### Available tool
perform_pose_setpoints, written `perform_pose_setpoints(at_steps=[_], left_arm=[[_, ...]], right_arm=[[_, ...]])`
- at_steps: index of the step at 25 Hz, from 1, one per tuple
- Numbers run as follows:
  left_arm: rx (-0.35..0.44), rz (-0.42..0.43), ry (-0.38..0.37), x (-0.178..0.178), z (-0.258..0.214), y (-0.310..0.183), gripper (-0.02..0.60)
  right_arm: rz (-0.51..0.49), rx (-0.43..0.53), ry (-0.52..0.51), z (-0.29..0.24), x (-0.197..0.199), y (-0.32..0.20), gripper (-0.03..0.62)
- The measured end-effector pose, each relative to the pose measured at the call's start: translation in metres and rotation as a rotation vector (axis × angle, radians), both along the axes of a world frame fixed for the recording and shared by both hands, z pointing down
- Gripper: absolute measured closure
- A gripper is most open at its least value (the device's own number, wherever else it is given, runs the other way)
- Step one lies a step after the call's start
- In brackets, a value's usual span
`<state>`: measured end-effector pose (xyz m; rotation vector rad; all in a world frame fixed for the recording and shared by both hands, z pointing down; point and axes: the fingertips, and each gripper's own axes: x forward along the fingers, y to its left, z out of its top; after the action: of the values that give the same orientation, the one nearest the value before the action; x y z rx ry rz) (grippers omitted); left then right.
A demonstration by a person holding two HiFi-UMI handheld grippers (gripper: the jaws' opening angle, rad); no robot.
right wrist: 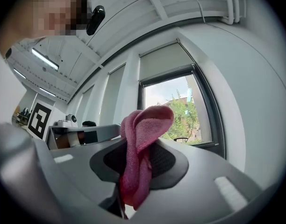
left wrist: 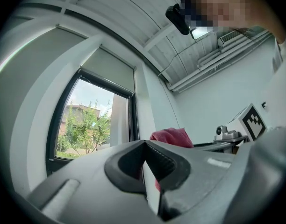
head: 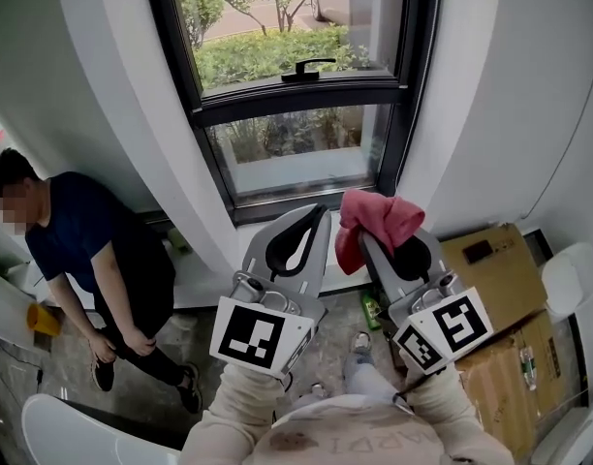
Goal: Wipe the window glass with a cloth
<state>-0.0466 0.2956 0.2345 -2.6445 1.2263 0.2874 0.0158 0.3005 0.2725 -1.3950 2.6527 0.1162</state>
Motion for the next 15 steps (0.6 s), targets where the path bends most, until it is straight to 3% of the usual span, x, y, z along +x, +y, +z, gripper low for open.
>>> perform_pose_setpoints(at_steps=[7, 15], left_arm=[[-0.047, -0.008, -0.017, 0.022, 0.018, -0.06, 0.581], [-0.052, -0.049, -0.008, 0.056, 0.002, -0.161, 0.581]], right_arm=[[-0.028, -0.008, -0.015, 0.014, 0.017, -0.061, 0.467], [-0.083, 0.01, -0.02, -0.001, 0.048, -0.163, 0.467]])
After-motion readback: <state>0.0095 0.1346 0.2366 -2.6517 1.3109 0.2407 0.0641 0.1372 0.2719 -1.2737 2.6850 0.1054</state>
